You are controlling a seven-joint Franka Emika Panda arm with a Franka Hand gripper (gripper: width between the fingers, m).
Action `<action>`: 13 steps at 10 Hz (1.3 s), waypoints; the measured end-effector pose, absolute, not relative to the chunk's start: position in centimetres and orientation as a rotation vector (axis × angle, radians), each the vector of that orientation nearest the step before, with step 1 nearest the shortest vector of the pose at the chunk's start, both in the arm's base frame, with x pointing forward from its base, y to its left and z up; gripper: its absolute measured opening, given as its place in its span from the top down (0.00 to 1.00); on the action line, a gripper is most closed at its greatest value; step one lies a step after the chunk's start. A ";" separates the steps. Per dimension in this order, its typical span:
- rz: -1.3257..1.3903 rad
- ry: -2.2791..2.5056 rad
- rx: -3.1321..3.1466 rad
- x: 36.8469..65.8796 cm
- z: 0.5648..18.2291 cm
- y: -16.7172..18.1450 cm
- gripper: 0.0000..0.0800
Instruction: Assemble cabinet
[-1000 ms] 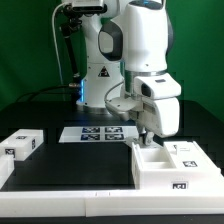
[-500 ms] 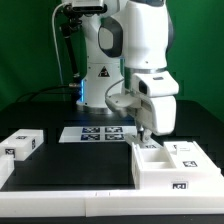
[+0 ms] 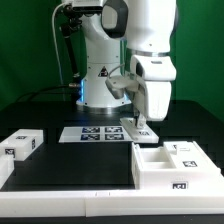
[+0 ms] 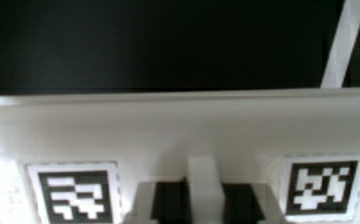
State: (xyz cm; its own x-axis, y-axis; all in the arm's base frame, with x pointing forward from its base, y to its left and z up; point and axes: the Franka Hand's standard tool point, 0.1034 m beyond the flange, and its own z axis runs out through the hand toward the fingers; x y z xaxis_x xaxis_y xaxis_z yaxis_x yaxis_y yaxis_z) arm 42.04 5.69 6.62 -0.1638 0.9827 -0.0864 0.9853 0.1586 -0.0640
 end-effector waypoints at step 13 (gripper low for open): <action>0.065 2.084 2.253 42.0 6.8 7.3 0.91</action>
Offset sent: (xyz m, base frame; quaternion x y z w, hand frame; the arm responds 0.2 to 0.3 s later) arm 0.0105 -0.0043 0.0017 -0.0061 -0.0022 0.0138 0.9999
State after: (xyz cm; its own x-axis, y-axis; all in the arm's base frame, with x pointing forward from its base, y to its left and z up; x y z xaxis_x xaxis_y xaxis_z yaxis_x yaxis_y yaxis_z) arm 41.96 7.34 6.80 0.0784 0.9968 -0.0181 0.9937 -0.0767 0.0814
